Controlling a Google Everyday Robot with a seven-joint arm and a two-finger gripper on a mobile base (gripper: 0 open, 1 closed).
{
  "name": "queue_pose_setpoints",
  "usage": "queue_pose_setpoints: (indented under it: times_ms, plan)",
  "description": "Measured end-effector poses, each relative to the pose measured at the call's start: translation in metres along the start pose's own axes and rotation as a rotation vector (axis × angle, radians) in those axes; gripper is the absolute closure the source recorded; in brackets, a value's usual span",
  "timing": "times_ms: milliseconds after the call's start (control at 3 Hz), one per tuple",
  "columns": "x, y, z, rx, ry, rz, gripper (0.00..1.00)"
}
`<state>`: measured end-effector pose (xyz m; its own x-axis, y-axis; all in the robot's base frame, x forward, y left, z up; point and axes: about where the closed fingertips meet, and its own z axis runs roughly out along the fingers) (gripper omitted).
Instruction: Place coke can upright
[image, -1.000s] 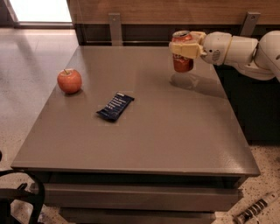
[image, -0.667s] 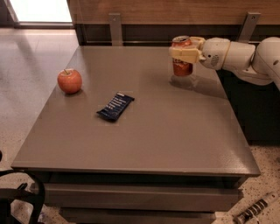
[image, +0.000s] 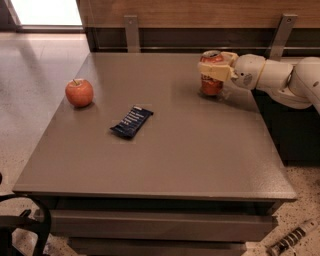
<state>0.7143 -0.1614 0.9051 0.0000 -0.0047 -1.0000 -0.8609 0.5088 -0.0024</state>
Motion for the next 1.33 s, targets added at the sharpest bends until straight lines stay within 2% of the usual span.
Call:
queue_pose_setpoints:
  times_ms: [667,1000,1333]
  plan:
    - [0.0171,-0.0039,-0.0098,0.020,0.002,-0.003,1.00]
    - [0.0145,-0.0039,-0.0097,0.020,0.002,-0.003,0.98]
    - [0.0133,-0.0038,-0.0096,0.020,0.002,-0.003,0.68]
